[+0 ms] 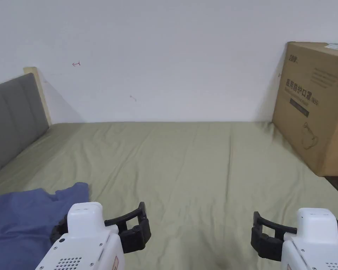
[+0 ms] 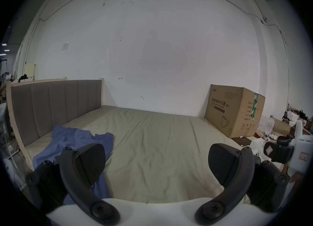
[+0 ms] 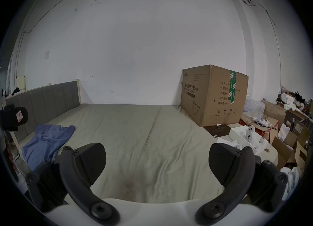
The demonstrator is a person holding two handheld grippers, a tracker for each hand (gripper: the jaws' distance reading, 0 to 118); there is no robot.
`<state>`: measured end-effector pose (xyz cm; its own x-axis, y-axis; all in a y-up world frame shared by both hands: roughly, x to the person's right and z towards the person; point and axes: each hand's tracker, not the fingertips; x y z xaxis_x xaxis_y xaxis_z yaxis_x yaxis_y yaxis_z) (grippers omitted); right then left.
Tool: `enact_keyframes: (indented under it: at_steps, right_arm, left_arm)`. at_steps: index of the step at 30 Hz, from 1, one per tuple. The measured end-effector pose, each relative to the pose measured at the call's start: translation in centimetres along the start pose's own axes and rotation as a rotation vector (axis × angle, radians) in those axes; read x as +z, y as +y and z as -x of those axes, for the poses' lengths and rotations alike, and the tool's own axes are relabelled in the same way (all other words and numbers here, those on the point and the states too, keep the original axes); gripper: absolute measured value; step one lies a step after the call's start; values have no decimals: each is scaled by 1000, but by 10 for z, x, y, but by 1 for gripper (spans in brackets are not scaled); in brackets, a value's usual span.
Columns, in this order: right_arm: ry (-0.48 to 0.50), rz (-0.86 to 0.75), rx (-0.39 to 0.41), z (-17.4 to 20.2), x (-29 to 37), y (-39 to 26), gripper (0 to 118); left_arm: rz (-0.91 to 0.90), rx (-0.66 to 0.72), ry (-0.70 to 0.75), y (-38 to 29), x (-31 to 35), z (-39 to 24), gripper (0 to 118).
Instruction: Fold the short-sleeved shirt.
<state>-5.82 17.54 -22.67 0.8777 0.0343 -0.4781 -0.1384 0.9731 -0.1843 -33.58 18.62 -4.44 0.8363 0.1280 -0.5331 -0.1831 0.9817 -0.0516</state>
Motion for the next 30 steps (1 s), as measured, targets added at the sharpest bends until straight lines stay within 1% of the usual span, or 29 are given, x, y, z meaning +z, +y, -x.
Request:
enact_keyframes:
  at_steps: [6,12,18,22,25,27,30]
  right_arm:
    - [16,5,5,-1,1,-1,118]
    - [19,8,-18,-5,0,1,118]
    - [25,13,12,-4,0,2,118]
    - [33,11,-27,-7,0,3,118]
    - [-1,-8,-65,-10,0,3,118]
    - [3,-1,-84,-13,-1,4,118]
    - [5,9,-90,-17,-3,4,118]
  left_arm:
    - [-32,-30,20,3,3,-4,118]
    - [-45,-31,9,4,7,-4,118]
    - [-81,-74,12,6,11,-12,118]
    - [-76,-60,6,7,11,-12,118]
    - [-67,-51,12,6,9,-10,118]
    - [-61,-41,16,7,9,-8,118]
    - [-55,-29,17,7,8,-6,118]
